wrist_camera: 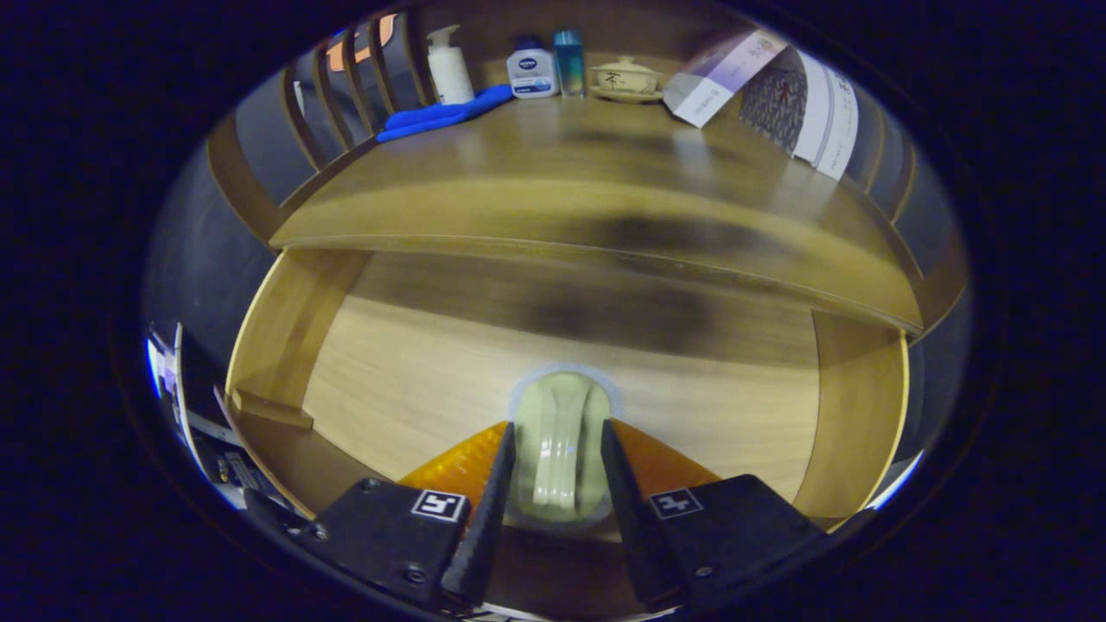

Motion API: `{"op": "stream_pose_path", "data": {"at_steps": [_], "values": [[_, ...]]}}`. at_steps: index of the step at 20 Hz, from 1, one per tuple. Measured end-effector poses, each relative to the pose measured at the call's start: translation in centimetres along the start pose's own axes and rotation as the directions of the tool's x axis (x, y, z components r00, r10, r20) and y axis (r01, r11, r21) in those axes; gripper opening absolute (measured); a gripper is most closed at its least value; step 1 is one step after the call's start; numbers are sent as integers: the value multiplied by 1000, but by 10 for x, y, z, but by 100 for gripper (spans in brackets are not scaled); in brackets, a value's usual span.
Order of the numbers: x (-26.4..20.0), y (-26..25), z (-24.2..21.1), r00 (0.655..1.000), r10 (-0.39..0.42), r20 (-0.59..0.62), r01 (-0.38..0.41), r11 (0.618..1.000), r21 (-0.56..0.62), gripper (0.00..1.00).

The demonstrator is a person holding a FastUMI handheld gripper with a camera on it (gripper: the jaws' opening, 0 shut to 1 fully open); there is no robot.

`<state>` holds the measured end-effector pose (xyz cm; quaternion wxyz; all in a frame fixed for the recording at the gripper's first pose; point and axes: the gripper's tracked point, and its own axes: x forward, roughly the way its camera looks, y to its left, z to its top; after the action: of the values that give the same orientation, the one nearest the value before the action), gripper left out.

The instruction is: Pull open the drawer, take out the items inside it, and place them on the countertop above the cabinet.

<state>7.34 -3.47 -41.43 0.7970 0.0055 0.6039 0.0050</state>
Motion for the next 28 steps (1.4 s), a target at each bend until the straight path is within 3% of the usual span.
{"op": "stream_pose_path", "data": {"at_steps": [3, 9, 28], "values": [[3, -6, 3, 1000, -17, 2, 17, 1000, 1, 53], [-1, -5, 2, 999, -13, 29, 14, 999, -40, 22], [-112, -2, 58, 968, 1, 251, 8, 999, -35, 19]]}}
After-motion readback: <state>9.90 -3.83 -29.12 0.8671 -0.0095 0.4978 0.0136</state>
